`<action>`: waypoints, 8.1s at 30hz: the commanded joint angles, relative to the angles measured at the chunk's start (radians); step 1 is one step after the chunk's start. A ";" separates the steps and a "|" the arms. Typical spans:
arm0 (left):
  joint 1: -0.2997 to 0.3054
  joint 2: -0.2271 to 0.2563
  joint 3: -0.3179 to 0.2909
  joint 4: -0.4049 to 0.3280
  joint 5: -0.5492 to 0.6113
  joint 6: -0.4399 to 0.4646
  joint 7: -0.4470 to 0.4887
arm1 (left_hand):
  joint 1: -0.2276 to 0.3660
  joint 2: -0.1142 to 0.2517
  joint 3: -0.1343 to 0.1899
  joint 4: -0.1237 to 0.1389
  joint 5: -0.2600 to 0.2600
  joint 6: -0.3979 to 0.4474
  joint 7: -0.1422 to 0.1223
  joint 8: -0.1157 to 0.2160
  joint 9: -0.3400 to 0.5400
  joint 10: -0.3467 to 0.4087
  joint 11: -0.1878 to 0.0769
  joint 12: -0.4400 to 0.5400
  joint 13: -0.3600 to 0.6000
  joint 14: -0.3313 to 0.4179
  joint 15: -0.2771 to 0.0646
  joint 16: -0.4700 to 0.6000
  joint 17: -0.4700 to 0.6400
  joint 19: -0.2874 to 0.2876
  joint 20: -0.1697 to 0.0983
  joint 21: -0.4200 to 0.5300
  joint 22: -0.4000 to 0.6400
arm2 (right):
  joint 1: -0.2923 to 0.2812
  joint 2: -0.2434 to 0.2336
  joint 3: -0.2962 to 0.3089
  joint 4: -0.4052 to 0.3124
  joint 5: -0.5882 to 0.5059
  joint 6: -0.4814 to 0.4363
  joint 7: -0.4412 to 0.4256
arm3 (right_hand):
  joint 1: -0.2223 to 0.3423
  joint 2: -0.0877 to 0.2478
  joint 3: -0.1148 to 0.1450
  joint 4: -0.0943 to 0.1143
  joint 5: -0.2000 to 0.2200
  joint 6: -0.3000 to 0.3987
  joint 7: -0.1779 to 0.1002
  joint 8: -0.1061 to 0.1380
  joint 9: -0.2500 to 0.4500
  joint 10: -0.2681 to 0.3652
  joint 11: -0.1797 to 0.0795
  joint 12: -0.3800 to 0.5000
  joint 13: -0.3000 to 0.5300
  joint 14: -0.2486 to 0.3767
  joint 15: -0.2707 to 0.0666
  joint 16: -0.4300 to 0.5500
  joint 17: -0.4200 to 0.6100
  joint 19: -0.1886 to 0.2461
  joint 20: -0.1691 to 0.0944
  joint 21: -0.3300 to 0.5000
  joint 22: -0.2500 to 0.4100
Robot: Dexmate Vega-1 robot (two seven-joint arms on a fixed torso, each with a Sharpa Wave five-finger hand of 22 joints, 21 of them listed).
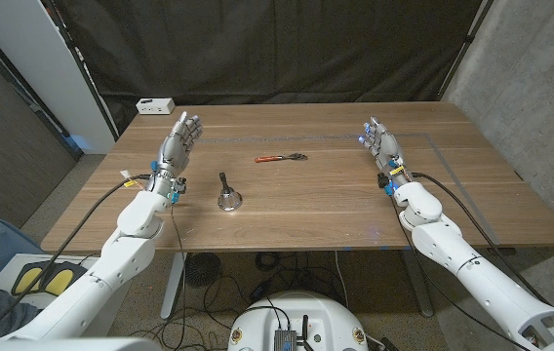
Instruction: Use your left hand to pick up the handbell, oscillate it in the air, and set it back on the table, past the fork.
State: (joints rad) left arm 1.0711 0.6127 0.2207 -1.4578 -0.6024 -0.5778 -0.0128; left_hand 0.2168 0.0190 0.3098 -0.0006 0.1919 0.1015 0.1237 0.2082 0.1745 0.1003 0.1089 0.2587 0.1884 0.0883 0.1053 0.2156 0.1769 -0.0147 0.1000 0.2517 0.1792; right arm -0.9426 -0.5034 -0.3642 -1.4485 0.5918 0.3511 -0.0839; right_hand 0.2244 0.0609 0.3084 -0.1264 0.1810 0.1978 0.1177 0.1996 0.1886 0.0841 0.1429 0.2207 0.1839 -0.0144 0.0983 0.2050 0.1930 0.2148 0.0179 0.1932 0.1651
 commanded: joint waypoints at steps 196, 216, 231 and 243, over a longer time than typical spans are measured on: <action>-0.039 0.610 0.137 -0.785 1.140 0.880 -0.322 | 0.952 0.044 0.130 -0.175 -0.005 0.502 -0.047 0.036 0.030 0.470 -0.131 0.026 0.063 0.526 -0.141 0.057 0.031 0.790 -0.025 0.157 0.006 | -0.089 -0.090 0.033 -0.131 0.031 -0.081 0.003 | 0.045 0.008 0.000 -0.018 -0.002 -0.012 -0.030 -0.008 0.005 0.041 -0.007 -0.011 0.007 0.045 0.001 -0.006 0.009 0.061 0.015 -0.001 0.005; -0.036 0.579 0.165 -0.745 1.075 0.888 -0.241 | 1.035 0.066 0.164 -0.176 0.001 0.620 -0.035 0.062 0.035 0.589 -0.127 0.061 0.075 0.675 -0.183 0.070 0.012 0.892 -0.097 0.203 0.005 | -0.081 -0.091 0.029 -0.117 0.039 -0.092 0.011 | 0.046 0.009 -0.001 -0.018 -0.002 -0.012 -0.031 -0.008 0.005 0.041 -0.005 -0.011 0.008 0.044 0.003 -0.006 0.009 0.060 0.016 -0.001 0.005; -0.014 0.571 0.157 -0.733 1.023 0.910 -0.172 | 1.058 0.070 0.200 -0.166 -0.003 0.821 -0.052 0.106 0.042 0.793 -0.174 0.104 0.084 0.900 -0.240 0.067 0.000 1.039 -0.154 0.282 0.002 | -0.080 -0.090 0.020 -0.118 0.029 -0.099 0.002 | 0.046 0.009 -0.002 -0.017 -0.002 -0.014 -0.032 -0.008 0.005 0.040 -0.008 -0.011 0.008 0.041 0.005 -0.007 0.010 0.056 0.017 -0.003 0.005; 0.002 0.574 0.148 -0.731 0.983 0.906 -0.116 | 1.070 0.083 0.213 -0.165 -0.012 0.878 -0.035 0.122 0.064 0.873 -0.145 0.146 0.141 1.050 -0.252 0.078 0.003 1.095 -0.162 0.321 0.004 | -0.075 -0.090 0.016 -0.116 0.031 -0.107 0.009 | 0.045 0.009 -0.004 -0.016 -0.002 -0.016 -0.035 -0.009 0.005 0.037 -0.009 -0.012 0.008 0.037 0.006 -0.008 0.010 0.053 0.019 -0.004 0.006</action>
State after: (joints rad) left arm 1.0564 1.1871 0.3786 -2.1931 0.4126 0.3259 -0.1747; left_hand 1.2692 0.0922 0.5154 -0.1641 0.1802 0.9670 0.0911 0.3220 0.2325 0.9632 -0.0395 0.3928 0.3152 1.0223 -0.0465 0.2854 0.1693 1.0680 -0.0584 0.5662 0.1814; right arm -1.0220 -0.5938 -0.3437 -1.5659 0.6236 0.2500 -0.0792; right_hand 0.2584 0.0687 0.3093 -0.1446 0.1774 0.1854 0.0837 0.1882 0.1882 0.1246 0.1336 0.2120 0.1882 0.0229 0.0966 0.2010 0.1975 0.2715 0.0324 0.1923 0.1650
